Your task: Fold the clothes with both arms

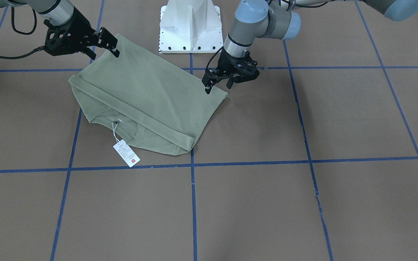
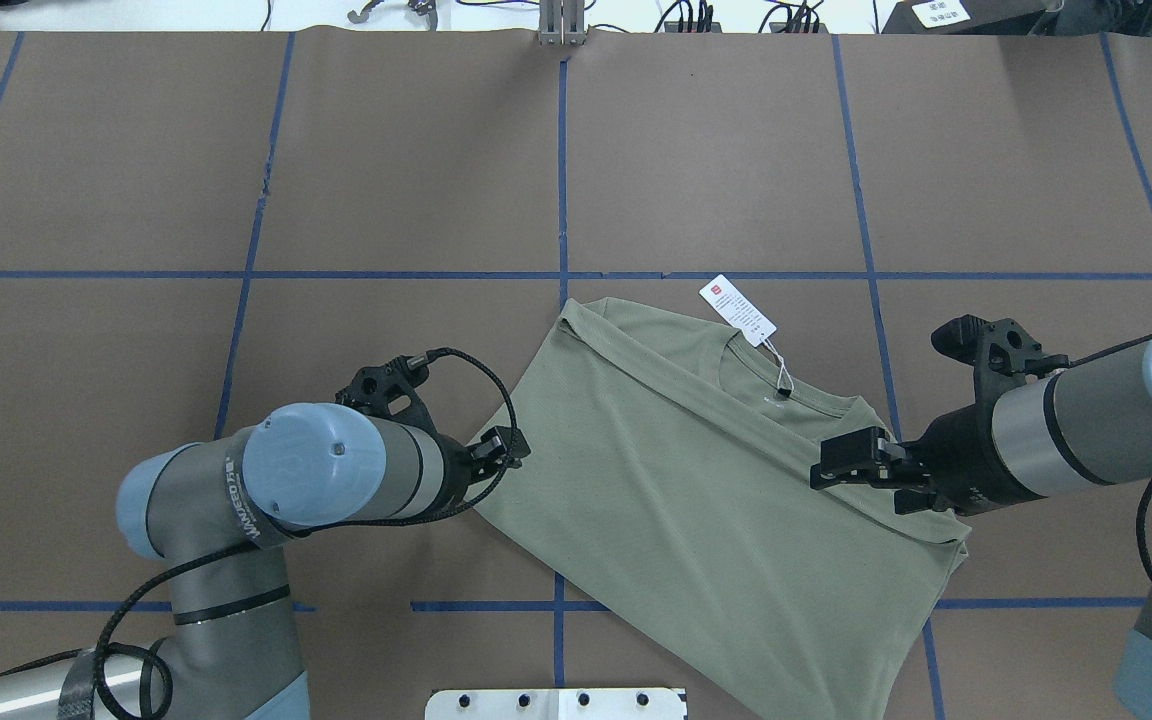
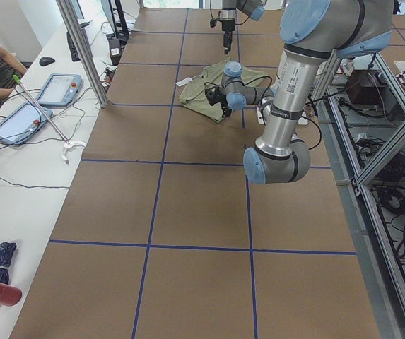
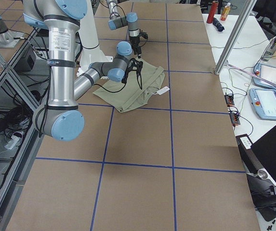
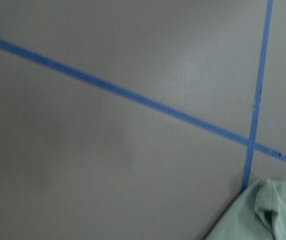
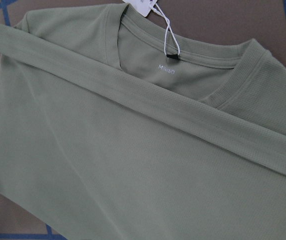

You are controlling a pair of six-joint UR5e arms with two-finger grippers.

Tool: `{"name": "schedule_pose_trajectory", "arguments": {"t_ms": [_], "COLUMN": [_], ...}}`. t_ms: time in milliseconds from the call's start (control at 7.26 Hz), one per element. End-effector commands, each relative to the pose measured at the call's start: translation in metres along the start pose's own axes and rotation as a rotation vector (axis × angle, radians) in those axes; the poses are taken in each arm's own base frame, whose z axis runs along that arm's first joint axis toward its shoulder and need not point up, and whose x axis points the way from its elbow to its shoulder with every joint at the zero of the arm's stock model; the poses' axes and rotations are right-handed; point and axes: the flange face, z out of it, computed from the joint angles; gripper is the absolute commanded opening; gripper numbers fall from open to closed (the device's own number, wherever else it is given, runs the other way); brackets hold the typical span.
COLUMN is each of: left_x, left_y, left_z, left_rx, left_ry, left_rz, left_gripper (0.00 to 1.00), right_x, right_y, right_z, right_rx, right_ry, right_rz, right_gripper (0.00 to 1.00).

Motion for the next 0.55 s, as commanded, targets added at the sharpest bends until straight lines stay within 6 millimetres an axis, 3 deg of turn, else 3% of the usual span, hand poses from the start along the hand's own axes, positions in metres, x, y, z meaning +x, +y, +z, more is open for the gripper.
{"name": "schedule_pose_trajectory", "arguments": {"t_ms": [0, 413], "left_x": [-0.004, -0.008], "left_y": [0.003, -0.029], "left_z": [0.011, 0.02], "left_rx": [0.043, 0.092], "left_ry": [-0.037, -0.063], "left_rz": [-0.017, -0.037], "left_gripper": [0.98, 0.91], "right_x": [0.0, -0.001], "right_y": [-0.009, -0.012], "right_z": [0.001, 0.005], "right_rx": [0.032, 0.032], "right_ry": [0.002, 0.005], "right_rz": [0.004, 0.008], "right_gripper": [1.0, 1.0]}}
